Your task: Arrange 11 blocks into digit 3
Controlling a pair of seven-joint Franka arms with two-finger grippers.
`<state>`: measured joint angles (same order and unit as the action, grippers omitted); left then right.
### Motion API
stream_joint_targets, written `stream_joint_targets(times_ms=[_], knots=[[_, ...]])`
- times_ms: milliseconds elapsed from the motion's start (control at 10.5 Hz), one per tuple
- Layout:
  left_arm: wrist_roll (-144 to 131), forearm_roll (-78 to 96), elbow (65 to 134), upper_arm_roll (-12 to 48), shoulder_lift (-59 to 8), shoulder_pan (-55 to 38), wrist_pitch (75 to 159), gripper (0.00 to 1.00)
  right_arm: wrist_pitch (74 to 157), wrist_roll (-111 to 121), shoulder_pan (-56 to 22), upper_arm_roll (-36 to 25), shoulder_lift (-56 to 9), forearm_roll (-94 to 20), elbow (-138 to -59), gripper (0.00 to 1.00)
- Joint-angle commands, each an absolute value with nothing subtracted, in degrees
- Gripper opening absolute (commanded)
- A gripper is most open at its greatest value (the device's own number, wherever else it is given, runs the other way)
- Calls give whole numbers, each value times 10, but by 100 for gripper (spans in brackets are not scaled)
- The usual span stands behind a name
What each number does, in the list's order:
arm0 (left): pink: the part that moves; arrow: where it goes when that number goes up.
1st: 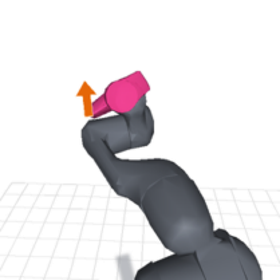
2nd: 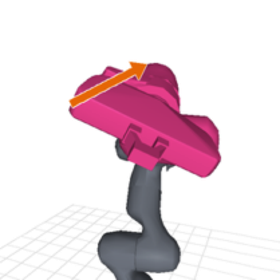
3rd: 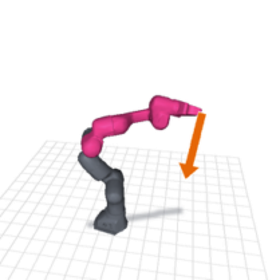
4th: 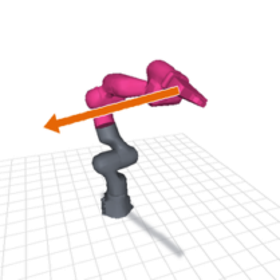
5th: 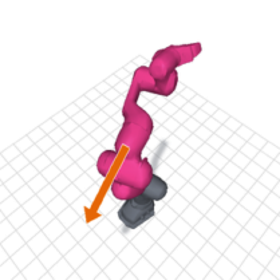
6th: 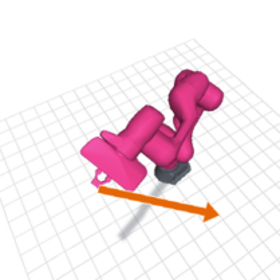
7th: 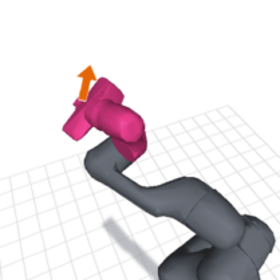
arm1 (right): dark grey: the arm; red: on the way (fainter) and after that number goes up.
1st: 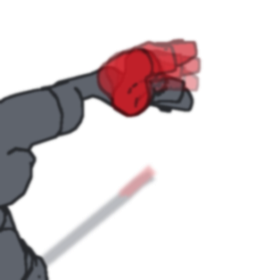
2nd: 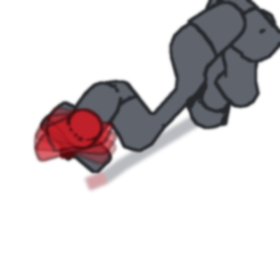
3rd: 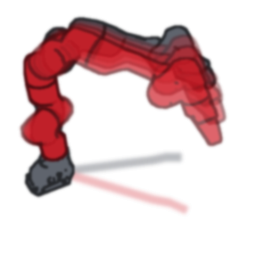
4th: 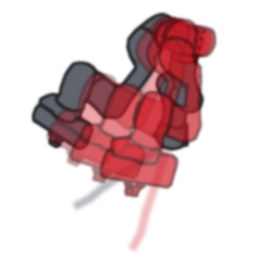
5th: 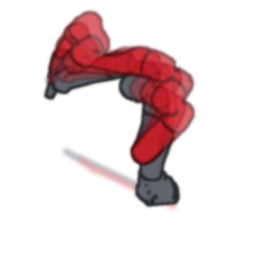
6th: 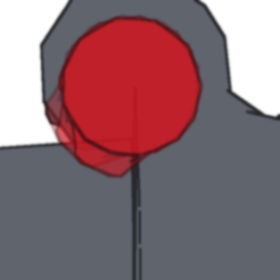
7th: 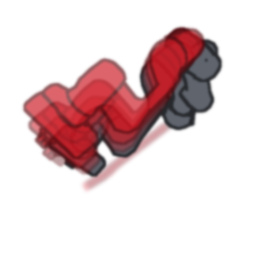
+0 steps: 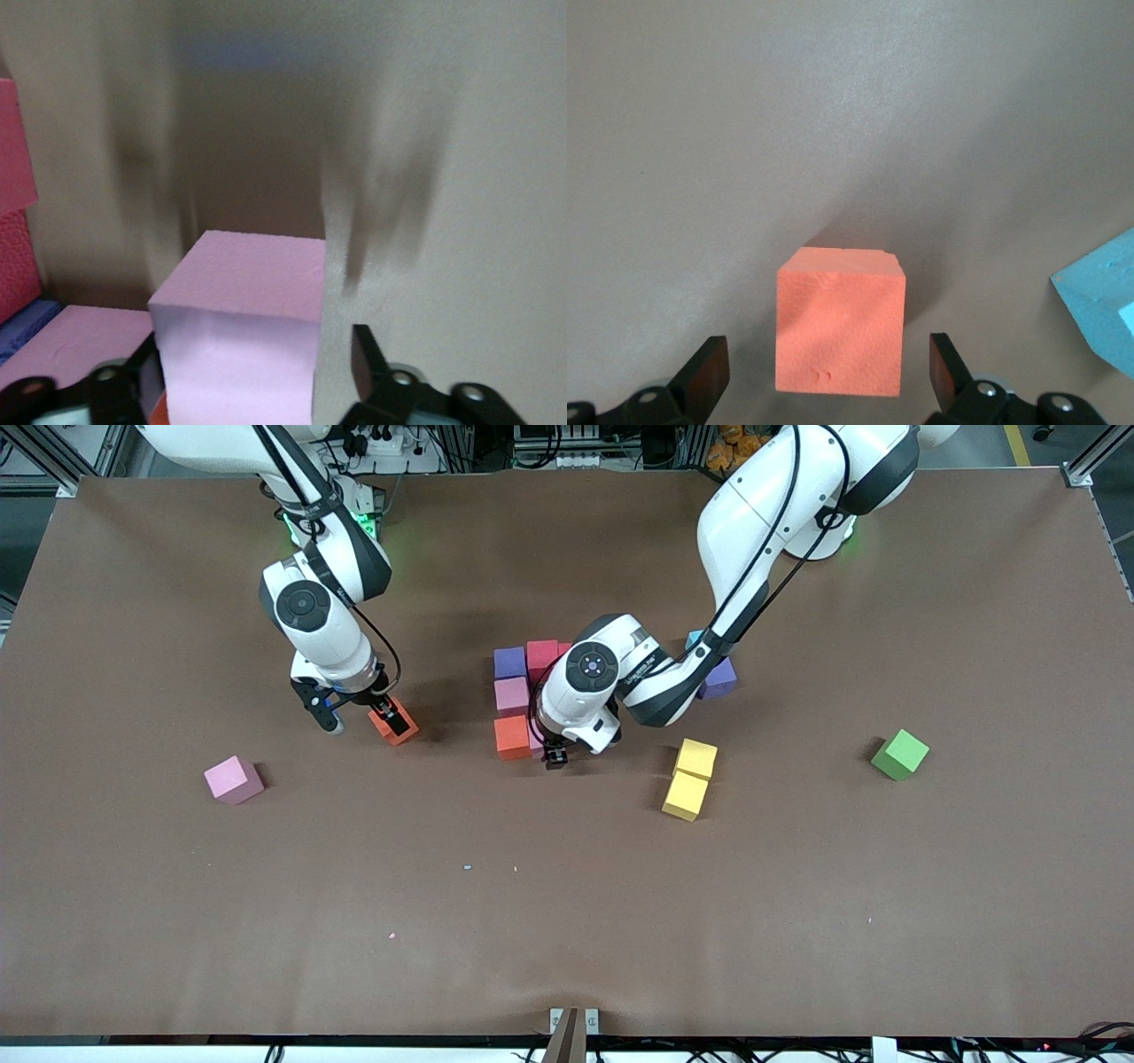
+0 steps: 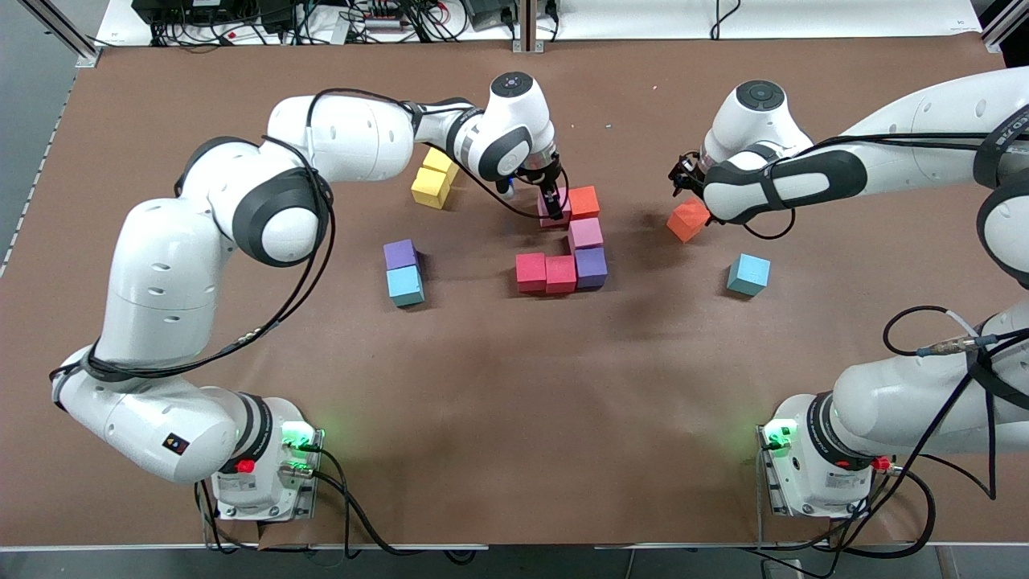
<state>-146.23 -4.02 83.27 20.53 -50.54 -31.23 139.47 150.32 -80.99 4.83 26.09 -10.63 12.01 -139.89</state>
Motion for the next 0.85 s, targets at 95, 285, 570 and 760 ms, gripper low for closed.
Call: stream_joint_targets(times_ms=[95, 285, 570, 760], knots=[[-1468, -52, 833, 199, -497, -313, 1396, 100, 1527, -820, 47, 253, -92, 149, -1423, 100], [-1467, -52, 837, 200, -489, -309, 1389, 100, 1528, -820, 47, 252, -94, 149, -1423, 96], [-1467, -51, 838, 200, -488, -307, 1388, 100, 1546, -820, 47, 250, -110, 149, -1422, 95], [-1467, -51, 839, 200, -489, -308, 1388, 100, 1553, -820, 46, 247, -120, 155, -1420, 94]])
